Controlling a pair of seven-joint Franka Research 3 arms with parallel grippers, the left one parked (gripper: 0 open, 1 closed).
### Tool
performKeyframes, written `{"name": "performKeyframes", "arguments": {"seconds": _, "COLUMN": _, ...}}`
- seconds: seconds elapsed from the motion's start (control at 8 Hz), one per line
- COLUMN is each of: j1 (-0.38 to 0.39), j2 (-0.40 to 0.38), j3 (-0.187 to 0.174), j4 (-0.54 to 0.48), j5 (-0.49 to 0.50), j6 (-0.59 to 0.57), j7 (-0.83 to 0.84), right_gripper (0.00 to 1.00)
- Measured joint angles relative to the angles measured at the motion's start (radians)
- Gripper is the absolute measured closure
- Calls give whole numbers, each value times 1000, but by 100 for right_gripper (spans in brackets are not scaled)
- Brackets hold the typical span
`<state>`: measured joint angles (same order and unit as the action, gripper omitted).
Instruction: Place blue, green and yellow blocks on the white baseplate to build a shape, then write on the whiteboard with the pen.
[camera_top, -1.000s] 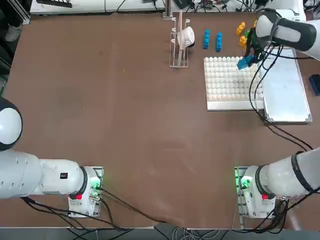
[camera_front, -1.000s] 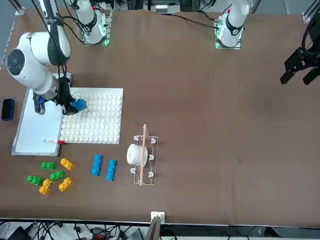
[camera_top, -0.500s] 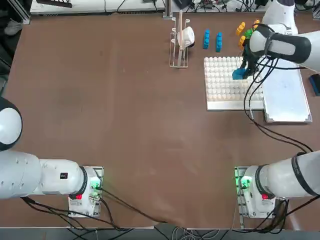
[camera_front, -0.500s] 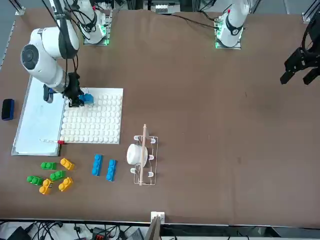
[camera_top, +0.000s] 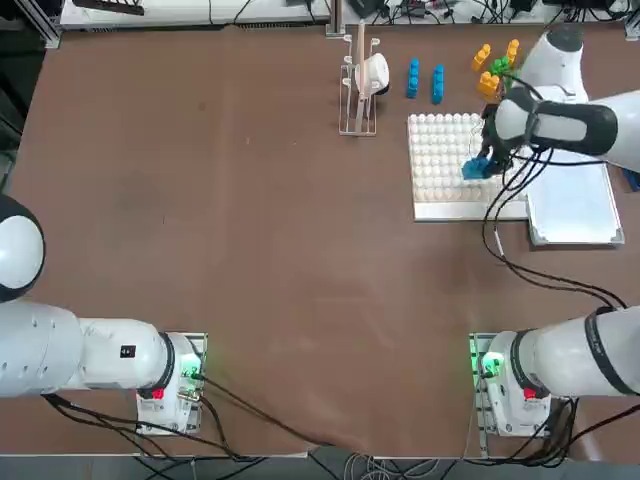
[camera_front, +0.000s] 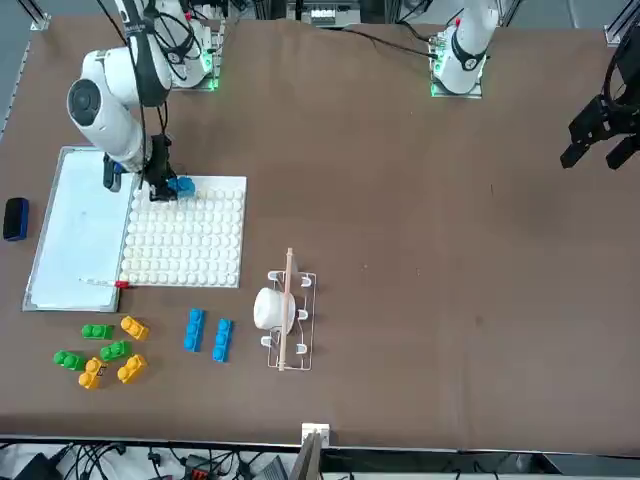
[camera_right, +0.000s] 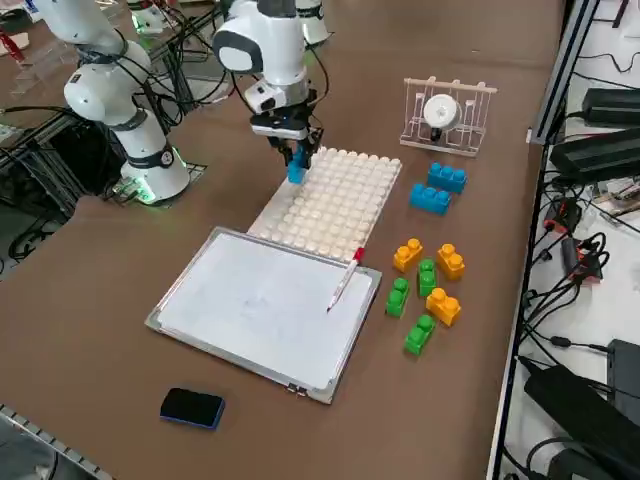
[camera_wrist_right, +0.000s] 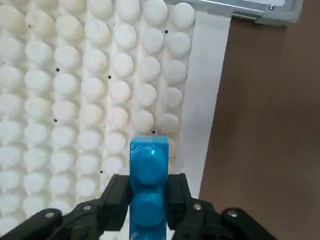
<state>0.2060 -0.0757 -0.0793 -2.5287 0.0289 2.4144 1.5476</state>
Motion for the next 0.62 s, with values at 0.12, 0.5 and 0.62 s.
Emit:
{"name": "performKeyframes", "arguments": {"seconds": 0.12, "j1": -3, "j2": -7, "j3": -1, "j4": -32, "j5": -3, "j6": 38, "j7": 4, "right_gripper": 59}}
{"name": "performKeyframes", "arguments": {"seconds": 0.5, "j1": -23, "j2": -12, "j3": -4, "j4": -69, "j5": -4, "j6": 80, "j7": 6, "right_gripper": 59}}
{"name": "performKeyframes", "arguments": {"seconds": 0.62, "j1": -26, "j2": -12, "j3": -4, "j4": -81, "j5": -5, "j6": 106, "j7": 6, "right_gripper": 59}}
